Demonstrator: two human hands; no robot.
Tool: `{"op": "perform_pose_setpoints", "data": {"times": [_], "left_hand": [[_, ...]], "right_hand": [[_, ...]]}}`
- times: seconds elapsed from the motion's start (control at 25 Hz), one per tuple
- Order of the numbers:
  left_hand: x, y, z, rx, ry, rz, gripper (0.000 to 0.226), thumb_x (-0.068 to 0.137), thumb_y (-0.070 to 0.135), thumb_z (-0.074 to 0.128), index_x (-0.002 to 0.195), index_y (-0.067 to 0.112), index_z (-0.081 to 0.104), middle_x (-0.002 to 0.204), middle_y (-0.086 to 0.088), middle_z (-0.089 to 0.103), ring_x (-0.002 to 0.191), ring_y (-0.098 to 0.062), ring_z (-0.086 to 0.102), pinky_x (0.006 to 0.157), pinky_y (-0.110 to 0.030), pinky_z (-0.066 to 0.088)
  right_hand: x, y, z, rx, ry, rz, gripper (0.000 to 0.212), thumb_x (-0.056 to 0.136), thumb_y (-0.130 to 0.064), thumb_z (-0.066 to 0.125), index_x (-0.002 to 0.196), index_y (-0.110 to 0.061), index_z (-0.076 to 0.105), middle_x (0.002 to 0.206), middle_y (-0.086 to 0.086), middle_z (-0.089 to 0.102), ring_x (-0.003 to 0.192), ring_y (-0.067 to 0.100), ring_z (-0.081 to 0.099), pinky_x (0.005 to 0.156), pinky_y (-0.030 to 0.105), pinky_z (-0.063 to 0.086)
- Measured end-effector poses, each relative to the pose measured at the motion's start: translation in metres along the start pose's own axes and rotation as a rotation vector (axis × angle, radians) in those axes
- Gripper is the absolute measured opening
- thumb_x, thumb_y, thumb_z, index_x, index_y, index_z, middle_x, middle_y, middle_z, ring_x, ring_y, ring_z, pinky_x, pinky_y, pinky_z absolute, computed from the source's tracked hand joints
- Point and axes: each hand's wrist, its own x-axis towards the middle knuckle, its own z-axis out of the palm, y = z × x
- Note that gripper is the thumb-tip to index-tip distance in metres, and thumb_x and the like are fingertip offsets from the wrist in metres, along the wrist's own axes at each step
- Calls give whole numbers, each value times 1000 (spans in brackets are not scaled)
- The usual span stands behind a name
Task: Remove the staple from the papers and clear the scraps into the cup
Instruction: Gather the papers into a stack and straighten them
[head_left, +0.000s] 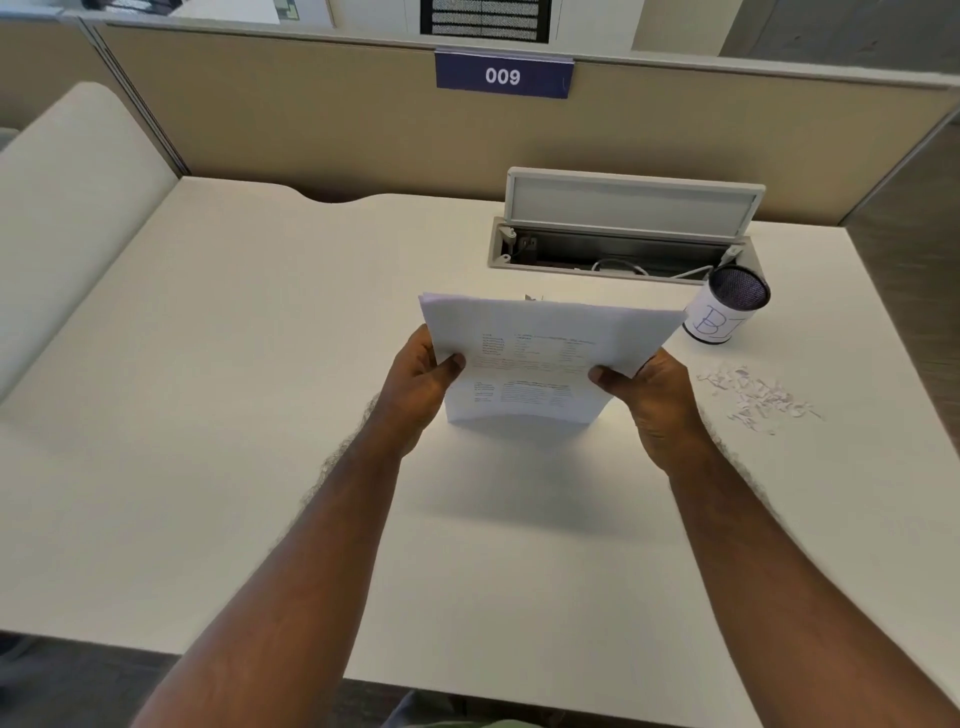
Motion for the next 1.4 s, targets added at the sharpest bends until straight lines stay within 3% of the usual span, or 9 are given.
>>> {"op": "perform_pose_setpoints", "data": {"times": [0.2, 0.44, 0.68, 0.8, 1.0, 1.2, 1.4], "left_hand": [[-4, 3, 10, 18, -5, -35, 26, 100, 5, 46, 119, 19, 57, 110, 8, 70, 100, -3, 67, 78, -15, 52], [-8, 22, 17, 82, 14, 4, 38, 99, 16, 42, 102, 48, 63, 103, 24, 71, 97, 7, 64, 74, -8, 49], [-10, 11, 15, 137, 37, -44, 31, 103, 15, 41, 107, 38, 62, 104, 18, 71, 95, 6, 65, 72, -8, 50], [-9, 11, 17, 172, 53, -48, 29, 103, 16, 40, 108, 35, 62, 106, 16, 70, 93, 7, 65, 70, -8, 50], [-4, 10, 20, 210, 59, -60, 27, 103, 18, 39, 118, 23, 61, 115, 2, 69, 104, -15, 64, 80, -24, 50], [-5, 9, 19, 182, 64, -41, 29, 103, 17, 39, 111, 32, 62, 108, 11, 70, 94, 1, 66, 71, -11, 51], [-9, 7, 20, 182, 52, -62, 31, 103, 14, 39, 104, 35, 62, 107, 11, 69, 94, 1, 65, 74, -13, 50]], "right_hand": [[0, 10, 0, -51, 59, 85, 20, 81, -6, 74, 95, -21, 72, 98, -8, 76, 94, 18, 69, 84, 31, 52], [1, -5, 6, -142, -10, 12, 19, 78, -35, 73, 97, -39, 73, 101, -10, 75, 96, 13, 70, 80, 27, 57], [0, 7, 5, -173, 8, 86, 10, 82, -24, 75, 92, -28, 74, 106, 0, 74, 100, 22, 69, 93, 44, 54], [0, 7, 5, -185, 13, 92, 8, 82, -27, 75, 88, -33, 75, 100, -10, 75, 96, 16, 69, 87, 38, 55], [3, 4, 0, -209, 36, 76, 7, 82, -30, 74, 88, -34, 74, 97, -11, 74, 93, 15, 69, 77, 30, 53], [3, 4, 2, -209, 30, 59, 8, 84, -28, 73, 90, -33, 74, 100, -8, 74, 94, 17, 69, 78, 29, 55], [2, 8, 2, -192, 56, 94, 8, 85, -22, 73, 89, -29, 73, 99, -9, 74, 96, 18, 70, 83, 31, 53]]}}
